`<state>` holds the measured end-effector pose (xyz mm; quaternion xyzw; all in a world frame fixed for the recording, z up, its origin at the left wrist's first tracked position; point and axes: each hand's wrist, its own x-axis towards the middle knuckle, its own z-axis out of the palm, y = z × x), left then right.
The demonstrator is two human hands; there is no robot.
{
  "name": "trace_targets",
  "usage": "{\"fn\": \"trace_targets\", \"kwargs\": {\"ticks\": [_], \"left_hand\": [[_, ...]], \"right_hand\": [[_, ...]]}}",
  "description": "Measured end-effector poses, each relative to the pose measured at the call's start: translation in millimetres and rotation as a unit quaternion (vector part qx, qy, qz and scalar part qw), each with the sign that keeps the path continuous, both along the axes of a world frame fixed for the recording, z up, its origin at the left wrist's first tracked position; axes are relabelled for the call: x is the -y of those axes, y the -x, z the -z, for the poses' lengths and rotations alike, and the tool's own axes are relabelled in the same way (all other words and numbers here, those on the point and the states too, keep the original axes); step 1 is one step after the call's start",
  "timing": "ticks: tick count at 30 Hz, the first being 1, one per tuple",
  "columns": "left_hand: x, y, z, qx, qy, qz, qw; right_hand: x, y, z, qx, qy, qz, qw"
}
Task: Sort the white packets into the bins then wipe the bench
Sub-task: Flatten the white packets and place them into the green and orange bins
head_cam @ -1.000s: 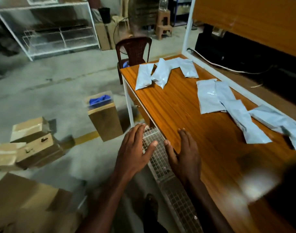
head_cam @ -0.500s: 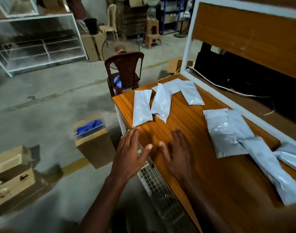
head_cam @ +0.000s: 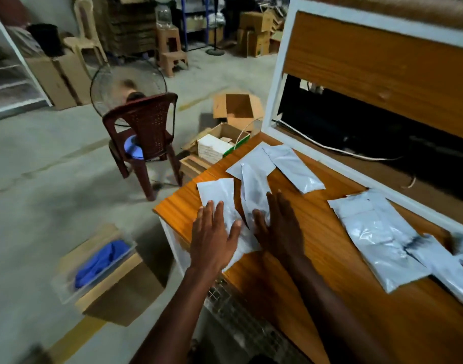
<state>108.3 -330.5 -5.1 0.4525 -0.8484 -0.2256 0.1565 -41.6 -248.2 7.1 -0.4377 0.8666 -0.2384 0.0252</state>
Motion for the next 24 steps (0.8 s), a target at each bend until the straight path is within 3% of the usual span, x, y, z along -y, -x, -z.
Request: {"fn": "trace_targets", "kwargs": {"ticks": [7,10,14,17,24], "left_hand": [[29.3,45.1,15.8,0.069,-0.052,-0.054,0.995],[35.6,50.6,29.7,0.070,-0.006,-0.038,0.997],[72.0,42.5,42.5,0.113,0.020,0.024,0.993],[91.8,41.0,36.7,0.139,0.040,0.072,0.987],[81.4,47.1,40.2,0.117,0.060,0.168,0.977]], "right_hand": [[75.0,32.5,19.2,0.041,-0.103,0.001,0.994],[79.8,29.5,32.2,0.009,-0.143,-0.029,0.989],[69.1,26.5,36.2,-0.009,-0.139,-0.013,0.990],[43.4,26.6,39.9,0.009,-0.137,0.053,0.989],[25.0,-7.8,38.9,0.019,-0.124,0.160,0.979]]}}
